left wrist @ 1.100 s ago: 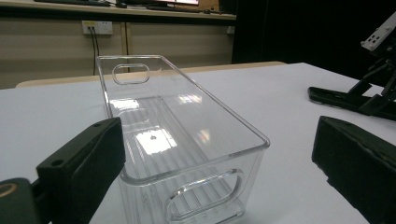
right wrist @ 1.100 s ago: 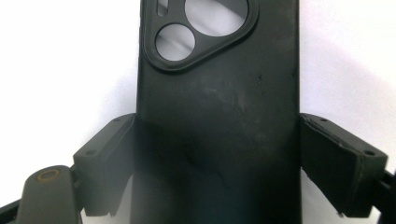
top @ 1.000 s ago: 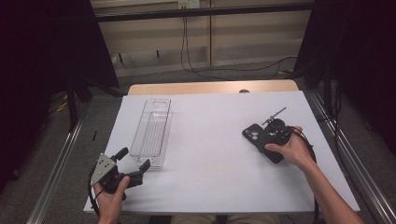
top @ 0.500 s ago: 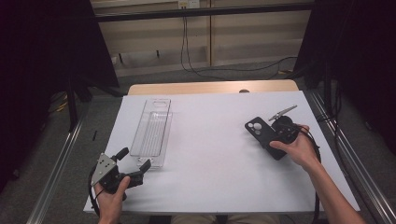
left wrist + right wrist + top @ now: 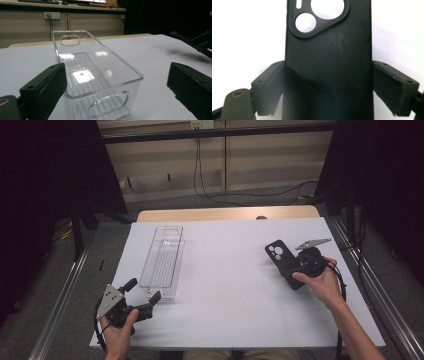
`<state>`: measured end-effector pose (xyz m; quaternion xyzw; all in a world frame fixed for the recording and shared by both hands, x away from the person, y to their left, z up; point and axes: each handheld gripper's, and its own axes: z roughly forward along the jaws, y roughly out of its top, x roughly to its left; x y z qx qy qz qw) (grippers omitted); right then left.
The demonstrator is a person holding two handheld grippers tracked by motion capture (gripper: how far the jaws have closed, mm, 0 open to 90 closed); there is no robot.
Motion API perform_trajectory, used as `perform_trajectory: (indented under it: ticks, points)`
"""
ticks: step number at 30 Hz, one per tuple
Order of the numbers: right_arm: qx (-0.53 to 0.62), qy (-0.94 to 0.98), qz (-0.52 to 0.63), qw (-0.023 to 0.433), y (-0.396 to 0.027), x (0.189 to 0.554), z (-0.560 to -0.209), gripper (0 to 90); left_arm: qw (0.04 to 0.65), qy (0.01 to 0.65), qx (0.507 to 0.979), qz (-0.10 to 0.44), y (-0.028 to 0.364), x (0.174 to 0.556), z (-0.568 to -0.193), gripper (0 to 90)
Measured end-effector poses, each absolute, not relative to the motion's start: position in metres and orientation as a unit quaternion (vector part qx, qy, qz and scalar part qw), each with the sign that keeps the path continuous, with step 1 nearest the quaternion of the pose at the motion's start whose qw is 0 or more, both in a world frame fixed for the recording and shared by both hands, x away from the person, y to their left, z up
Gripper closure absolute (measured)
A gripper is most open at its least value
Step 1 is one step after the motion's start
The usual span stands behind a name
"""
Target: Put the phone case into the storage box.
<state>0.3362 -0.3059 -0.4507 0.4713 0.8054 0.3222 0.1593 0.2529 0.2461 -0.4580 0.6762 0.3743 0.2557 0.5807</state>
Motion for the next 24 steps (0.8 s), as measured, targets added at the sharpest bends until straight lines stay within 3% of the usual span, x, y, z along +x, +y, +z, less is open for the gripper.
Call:
perform_trajectory:
  ticks: [14, 24]
  points:
    - [0.461, 0.763, 0.404, 0.204, -0.314, 0.321, -0.452, 14.6, 0.584, 0.37, 0.675, 0.258, 0.247, 0.252, -0.456, 2.9]
    - [0.449, 0.746, 0.445, 0.208, -0.311, 0.316, -0.455, 14.5, 0.588, 0.37, 0.672, 0.256, 0.247, 0.252, -0.456, 2.9]
